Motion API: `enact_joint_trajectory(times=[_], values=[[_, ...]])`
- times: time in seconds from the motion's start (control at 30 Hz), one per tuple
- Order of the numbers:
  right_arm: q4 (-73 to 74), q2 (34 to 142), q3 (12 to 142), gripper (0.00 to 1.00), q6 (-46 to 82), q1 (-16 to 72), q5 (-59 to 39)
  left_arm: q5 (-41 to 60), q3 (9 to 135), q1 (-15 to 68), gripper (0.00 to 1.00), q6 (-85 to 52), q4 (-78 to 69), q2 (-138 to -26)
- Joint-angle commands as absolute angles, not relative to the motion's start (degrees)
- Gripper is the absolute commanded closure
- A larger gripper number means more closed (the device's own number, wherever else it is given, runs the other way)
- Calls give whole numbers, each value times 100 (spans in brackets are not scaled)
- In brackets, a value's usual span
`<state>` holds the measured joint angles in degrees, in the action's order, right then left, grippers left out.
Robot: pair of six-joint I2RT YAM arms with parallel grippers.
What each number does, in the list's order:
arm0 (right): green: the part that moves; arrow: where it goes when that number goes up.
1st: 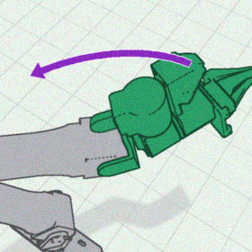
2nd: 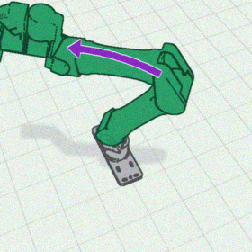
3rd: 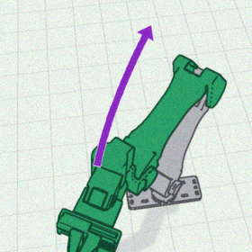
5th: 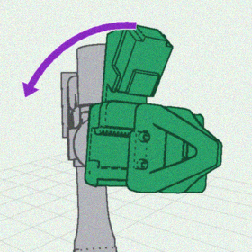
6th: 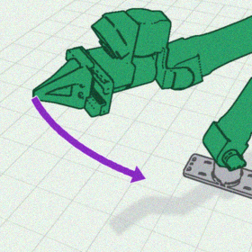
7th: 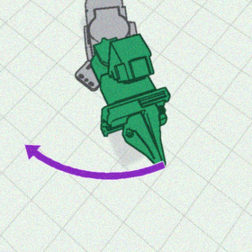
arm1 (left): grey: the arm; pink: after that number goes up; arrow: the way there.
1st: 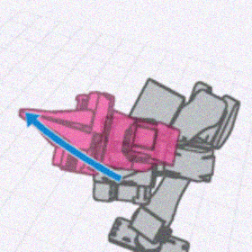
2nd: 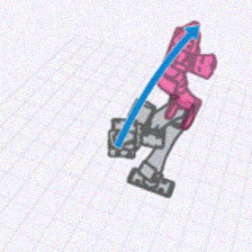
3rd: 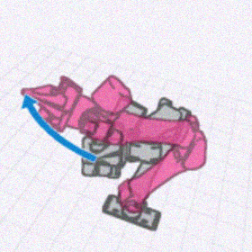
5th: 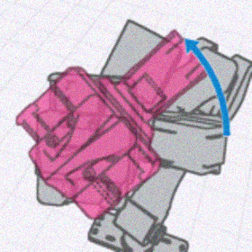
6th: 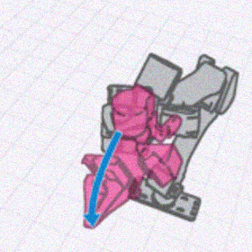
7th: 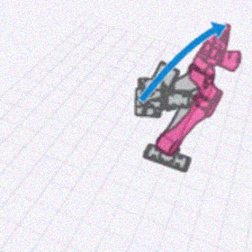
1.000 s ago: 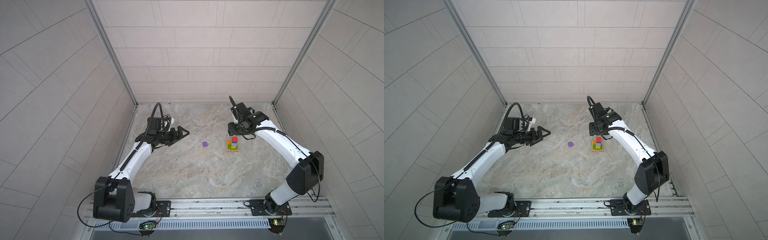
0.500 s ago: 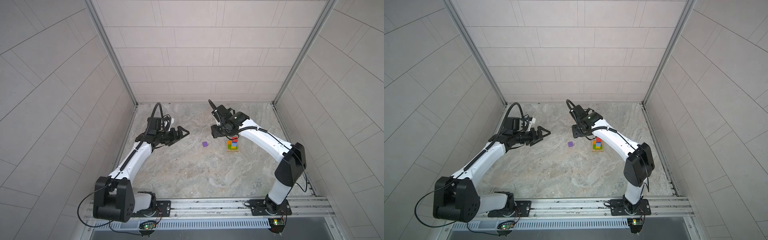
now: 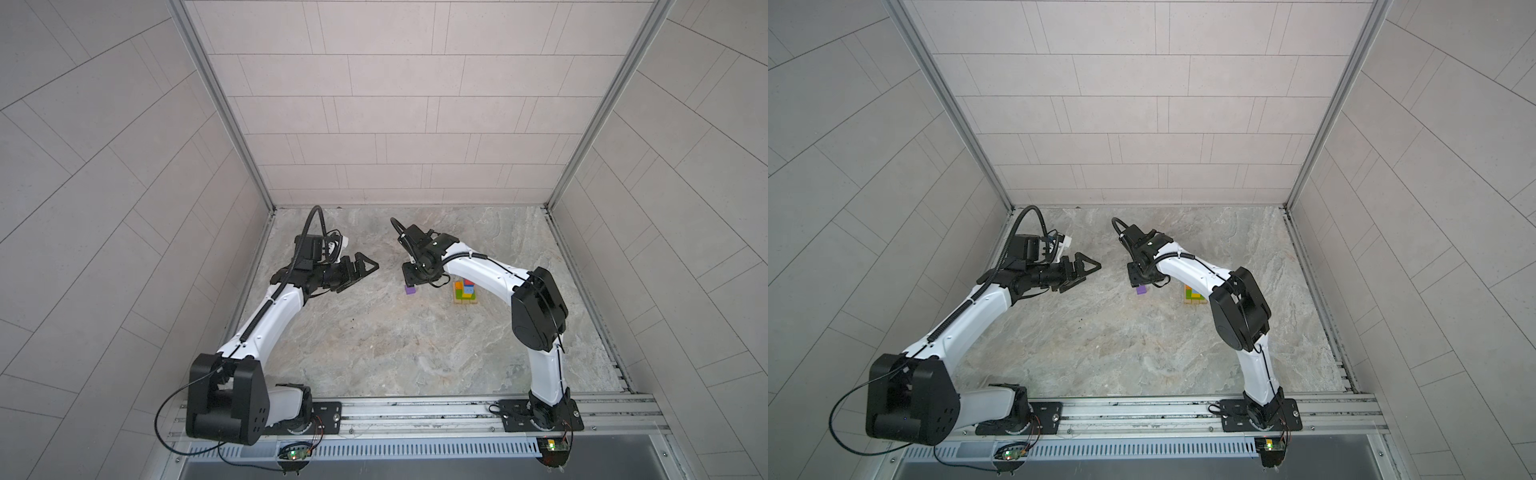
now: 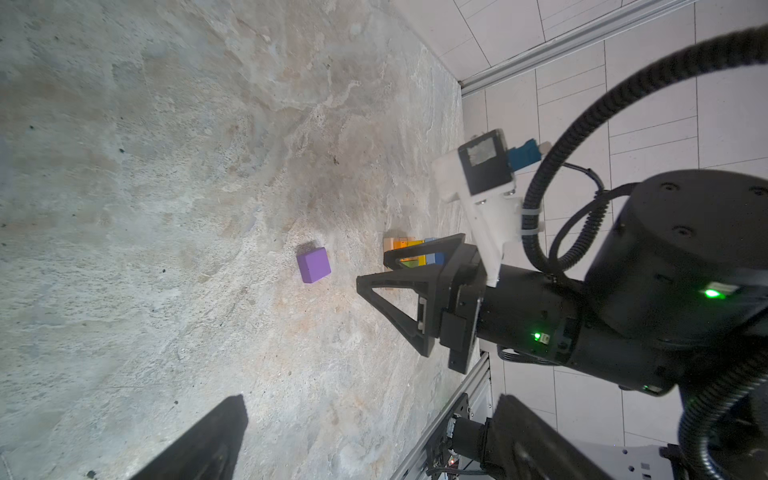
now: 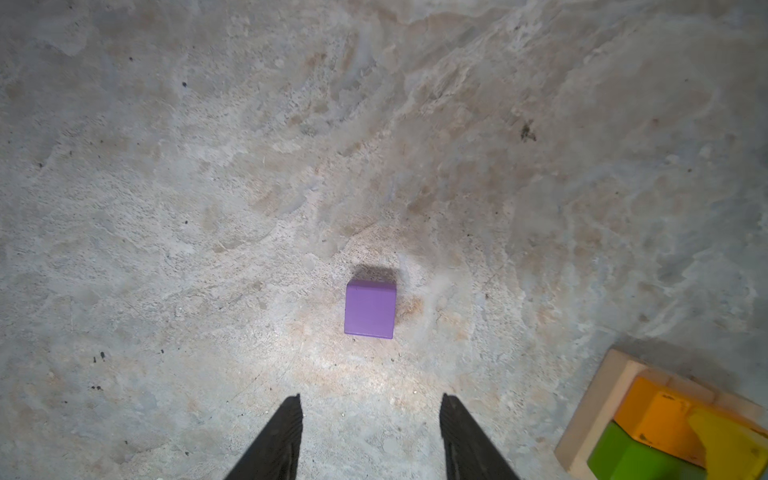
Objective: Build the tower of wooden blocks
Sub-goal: 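Move the right gripper over the purple cube and lower it, then close the right gripper on the purple cube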
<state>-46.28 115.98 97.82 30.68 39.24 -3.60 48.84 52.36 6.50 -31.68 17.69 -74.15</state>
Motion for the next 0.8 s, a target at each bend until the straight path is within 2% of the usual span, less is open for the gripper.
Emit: enact_joint_trajectory(times=[0.0, 0.77], values=[[-4540, 11798, 9908, 47, 3156, 3942, -320, 4939, 5214, 622, 0, -3129, 1735, -7313], [-4352, 12532, 9985, 54, 3121, 3903, -350, 4931, 5219, 626, 0, -3131, 1723, -7271]])
